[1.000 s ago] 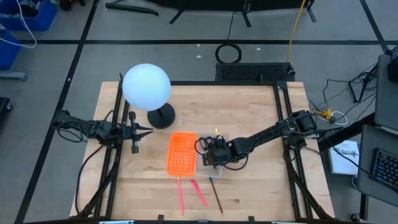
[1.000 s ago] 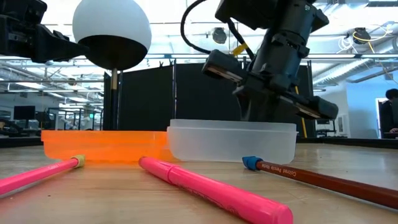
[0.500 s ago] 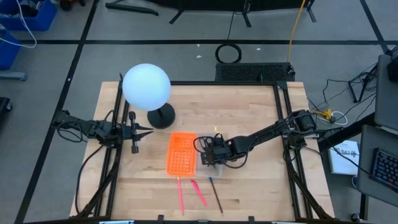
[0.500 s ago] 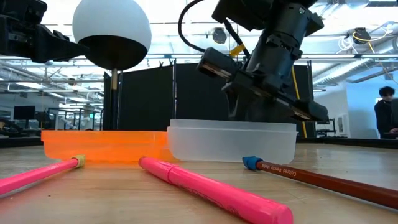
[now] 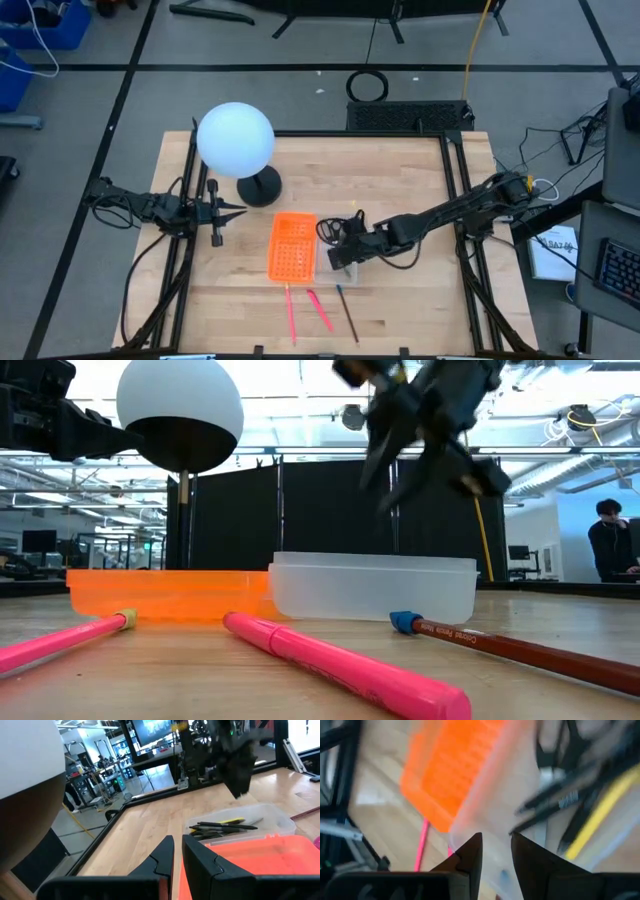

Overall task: Pick & place school supplies into a supply box
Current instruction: Put the black pen into the transparent bin, then put the pink pencil into the transparent bin

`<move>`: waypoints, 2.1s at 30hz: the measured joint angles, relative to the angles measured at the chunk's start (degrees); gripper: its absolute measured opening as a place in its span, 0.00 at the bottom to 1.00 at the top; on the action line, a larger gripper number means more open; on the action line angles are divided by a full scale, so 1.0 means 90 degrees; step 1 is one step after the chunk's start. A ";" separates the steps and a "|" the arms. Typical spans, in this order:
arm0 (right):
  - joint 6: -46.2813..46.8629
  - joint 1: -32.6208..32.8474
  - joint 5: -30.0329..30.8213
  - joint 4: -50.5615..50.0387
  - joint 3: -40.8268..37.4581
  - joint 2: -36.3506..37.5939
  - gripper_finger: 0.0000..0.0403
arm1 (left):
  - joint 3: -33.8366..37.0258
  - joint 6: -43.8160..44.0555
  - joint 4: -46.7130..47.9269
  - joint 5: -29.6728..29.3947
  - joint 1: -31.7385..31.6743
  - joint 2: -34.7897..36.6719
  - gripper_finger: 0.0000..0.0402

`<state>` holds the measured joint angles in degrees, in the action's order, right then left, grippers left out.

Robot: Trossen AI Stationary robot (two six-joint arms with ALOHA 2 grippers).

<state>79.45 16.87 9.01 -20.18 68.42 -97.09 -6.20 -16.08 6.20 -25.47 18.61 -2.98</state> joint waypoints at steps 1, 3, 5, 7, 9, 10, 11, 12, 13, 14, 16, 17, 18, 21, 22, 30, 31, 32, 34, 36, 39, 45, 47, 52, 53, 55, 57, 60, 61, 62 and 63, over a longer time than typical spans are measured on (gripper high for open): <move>-0.0394 0.0048 0.0176 -0.0002 0.0000 0.0085 0.24 | 0.0000 0.0000 0.0000 0.0000 0.0000 0.0000 0.12; -0.1155 0.0130 0.0397 0.0043 -0.0031 0.0209 0.24 | 0.0000 -0.0018 -0.0036 0.0000 0.0000 -0.0001 0.12; -0.1699 0.0187 0.0599 0.0093 -0.0121 0.0311 0.24 | 0.0000 -0.0036 -0.0072 0.0000 0.0000 0.0000 0.12; -0.2209 0.0191 0.0684 0.0161 -0.0214 0.0353 0.24 | 0.0000 -0.0034 -0.0113 0.0000 0.0000 0.0000 0.12; -0.2905 0.0179 0.0631 0.0240 -0.0305 0.0403 0.24 | 0.0001 0.0016 -0.0189 0.0000 0.0000 -0.0002 0.12; -0.3382 0.0177 0.0609 0.0240 -0.0332 0.0428 0.24 | 0.0000 0.0038 -0.0298 -0.0001 0.0000 -0.0002 0.12; -0.3861 0.0177 0.0585 0.0298 -0.0348 0.0442 0.23 | 0.0000 0.0051 -0.0472 0.0002 0.0000 -0.0002 0.12; -0.4317 0.0182 0.0628 0.0372 -0.0361 0.0455 0.22 | 0.0000 0.0061 -0.0681 0.0006 0.0000 -0.0002 0.12; -0.4748 0.0217 0.0715 0.0436 -0.0406 0.0491 0.21 | 0.0000 0.0052 -0.0899 0.0005 0.0000 0.0000 0.12; -0.5156 0.0243 0.0830 0.0502 -0.0489 0.0535 0.19 | 0.0000 0.0018 -0.1059 0.0005 0.0000 0.0000 0.12; -0.6048 0.0267 0.0831 0.0987 -0.0660 0.0552 0.16 | -0.0002 0.0000 -0.1187 0.0005 0.0000 0.0000 0.12; -0.6545 0.0267 0.0810 0.1314 -0.0757 0.0556 0.14 | -0.0002 -0.0015 -0.1193 0.0005 0.0000 -0.0001 0.12; -0.6978 0.0290 0.0813 0.1574 -0.0903 0.0596 0.12 | -0.0002 -0.0042 -0.1200 0.0005 0.0000 -0.0010 0.12; -0.7865 0.0299 0.0813 0.2689 -0.1397 0.0655 0.05 | 0.0000 -0.0315 -0.1220 0.0001 0.0000 -0.0109 0.12; -0.8068 0.0292 0.0807 0.3014 -0.1590 0.0710 0.03 | -0.0002 -0.0365 -0.1249 0.0003 0.0000 -0.0151 0.12; -0.8555 0.0105 0.0823 0.3943 -0.2848 0.1534 0.00 | 0.0000 -0.0733 -0.1247 -0.0011 0.0000 -0.0623 0.12; -0.8520 0.0089 0.0824 0.3940 -0.2971 0.1708 0.00 | -0.0002 -0.0726 -0.1272 -0.0012 0.0000 -0.0694 0.12; -0.8519 0.0085 0.0829 0.3917 -0.3068 0.1881 0.00 | -0.0002 -0.0674 -0.1241 -0.0012 0.0000 -0.0748 0.12; -0.8594 0.0087 0.0827 0.3962 -0.3236 0.2196 0.01 | -0.0002 -0.0303 -0.1195 -0.0012 0.0000 -0.0845 0.12; -0.8747 0.0092 0.0826 0.3927 -0.3469 0.2624 0.00 | -0.0002 0.0165 -0.1176 -0.0088 0.0000 -0.0977 0.12; -0.8918 0.0069 0.0834 0.4050 -0.3863 0.3318 0.00 | 0.0000 0.0673 -0.1158 -0.0238 0.0000 -0.1172 0.12; -0.9086 -0.0120 0.1278 0.4987 -0.5023 0.4577 0.00 | -0.0002 0.2099 -0.1134 -0.0774 -0.0033 -0.1698 0.12; -0.9234 -0.0203 0.1523 0.5379 -0.5401 0.4849 0.00 | 0.0000 0.2739 -0.1157 -0.0816 -0.0039 -0.1939 0.12; -0.9462 -0.0470 0.1500 0.5724 -0.6101 0.5380 0.00 | -0.0007 0.3865 -0.2109 -0.0866 0.0143 -0.3093 0.12; -0.9481 -0.0517 0.1496 0.5728 -0.6194 0.5467 0.00 | -0.0056 0.3953 -0.2314 -0.1030 0.0234 -0.3371 0.12; -0.9483 -0.0576 0.1484 0.5692 -0.6380 0.5626 0.00 | -0.0360 0.4031 -0.2586 -0.1384 0.0467 -0.3963 0.12; -0.9541 -0.0600 0.1476 0.5612 -0.6518 0.5747 0.00 | -0.0961 0.4091 -0.2442 -0.1852 0.0748 -0.4591 0.12; -0.9595 -0.0608 0.1263 0.5407 -0.6638 0.5949 0.00 | -0.2268 0.4189 -0.1699 -0.2506 0.1163 -0.5560 0.12; -0.9597 -0.0617 0.1109 0.5311 -0.6651 0.6005 0.00 | -0.2744 0.4301 -0.1351 -0.2727 0.1294 -0.5860 0.12; -0.9599 -0.0617 0.0946 0.5208 -0.6657 0.6065 0.00 | -0.3243 0.4508 -0.0920 -0.2958 0.1405 -0.6147 0.12; -0.9603 -0.0617 0.0797 0.5129 -0.6658 0.6127 0.00 | -0.3742 0.4768 -0.0483 -0.3137 0.1502 -0.6412 0.12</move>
<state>-6.98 11.31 16.18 25.98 8.50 -41.94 -39.87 26.83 1.85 -53.71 32.13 -60.70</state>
